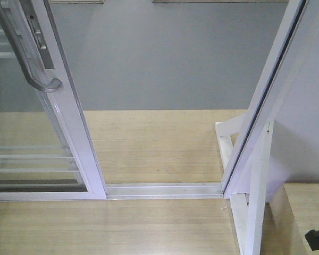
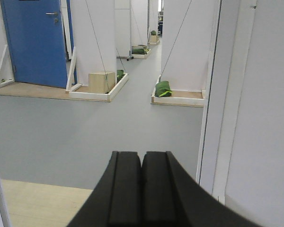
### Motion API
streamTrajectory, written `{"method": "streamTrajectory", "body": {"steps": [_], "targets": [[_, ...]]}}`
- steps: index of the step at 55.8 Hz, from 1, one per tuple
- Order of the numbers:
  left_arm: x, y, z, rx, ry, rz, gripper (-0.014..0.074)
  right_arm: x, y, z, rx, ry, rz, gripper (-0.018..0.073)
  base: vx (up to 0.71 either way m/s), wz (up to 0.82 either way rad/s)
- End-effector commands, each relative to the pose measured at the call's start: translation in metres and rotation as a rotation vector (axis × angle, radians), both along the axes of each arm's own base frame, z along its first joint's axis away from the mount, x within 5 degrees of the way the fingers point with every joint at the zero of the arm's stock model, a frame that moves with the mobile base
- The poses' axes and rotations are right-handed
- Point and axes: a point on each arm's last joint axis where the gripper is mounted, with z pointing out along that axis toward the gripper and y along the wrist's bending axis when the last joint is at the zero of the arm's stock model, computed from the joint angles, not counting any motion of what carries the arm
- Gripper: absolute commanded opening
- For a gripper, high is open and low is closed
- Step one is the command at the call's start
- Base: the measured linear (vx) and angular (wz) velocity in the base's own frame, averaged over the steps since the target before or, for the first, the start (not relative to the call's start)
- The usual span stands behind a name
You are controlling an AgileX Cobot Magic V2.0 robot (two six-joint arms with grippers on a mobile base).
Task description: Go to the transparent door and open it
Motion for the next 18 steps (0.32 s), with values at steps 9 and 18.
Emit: {"method": "streamTrajectory", "body": {"steps": [9, 18], "targets": [[-0.0019, 0.0011, 0.0163, -0.034, -0.116, 0.009, 0.0000, -0.0013, 0.0000, 0.0072, 0.010, -0.091, 0.000, -0.0006, 0.00, 0.00], [-0.0019, 0.0011, 0.0163, -0.034, -0.116, 0.009, 0.0000, -0.0013, 0.0000, 0.0072, 0.010, -0.091, 0.000, -0.0006, 0.00, 0.00]]}}
